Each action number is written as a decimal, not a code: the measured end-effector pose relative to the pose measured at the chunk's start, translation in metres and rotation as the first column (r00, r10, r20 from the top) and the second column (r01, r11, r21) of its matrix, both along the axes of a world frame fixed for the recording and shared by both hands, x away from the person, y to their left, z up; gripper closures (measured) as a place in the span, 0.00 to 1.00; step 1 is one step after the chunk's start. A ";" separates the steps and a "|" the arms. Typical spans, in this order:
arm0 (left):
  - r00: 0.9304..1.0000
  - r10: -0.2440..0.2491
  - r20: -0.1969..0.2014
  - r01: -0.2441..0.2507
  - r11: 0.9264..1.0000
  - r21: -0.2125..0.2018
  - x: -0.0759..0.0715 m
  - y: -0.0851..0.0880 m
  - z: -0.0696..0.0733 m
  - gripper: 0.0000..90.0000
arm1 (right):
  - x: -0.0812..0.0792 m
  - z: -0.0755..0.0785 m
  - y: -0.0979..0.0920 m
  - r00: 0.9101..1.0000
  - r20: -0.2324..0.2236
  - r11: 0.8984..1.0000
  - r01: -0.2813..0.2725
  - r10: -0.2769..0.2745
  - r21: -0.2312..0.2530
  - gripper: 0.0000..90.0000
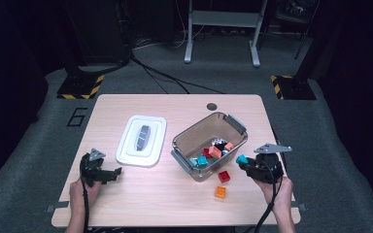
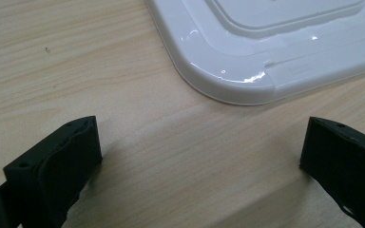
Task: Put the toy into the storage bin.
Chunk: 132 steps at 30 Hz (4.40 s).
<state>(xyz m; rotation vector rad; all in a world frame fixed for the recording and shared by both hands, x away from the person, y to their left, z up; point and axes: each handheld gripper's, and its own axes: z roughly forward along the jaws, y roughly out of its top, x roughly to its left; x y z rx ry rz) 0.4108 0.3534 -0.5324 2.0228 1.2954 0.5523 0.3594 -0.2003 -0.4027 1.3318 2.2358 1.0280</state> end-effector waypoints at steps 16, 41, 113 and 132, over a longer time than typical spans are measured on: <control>1.000 0.000 0.000 0.000 1.000 0.000 0.000 0.000 0.000 0.00 | 0.004 0.044 0.011 0.997 0.075 1.000 -0.027 0.028 -0.008 0.76; 1.000 0.000 0.000 0.000 1.000 0.000 0.000 0.000 0.000 0.00 | 0.029 0.030 0.084 0.985 -0.010 0.984 -0.174 0.173 -0.050 0.76; 1.000 0.000 0.000 0.000 1.000 0.000 0.000 0.000 0.000 0.00 | -0.024 -0.104 0.057 0.989 -0.142 0.998 0.034 -0.043 -0.059 0.53; 1.000 0.000 0.000 0.000 1.000 0.000 0.000 0.000 0.000 0.00 | -0.028 -0.094 0.039 0.993 -0.112 0.999 0.028 -0.031 -0.029 0.66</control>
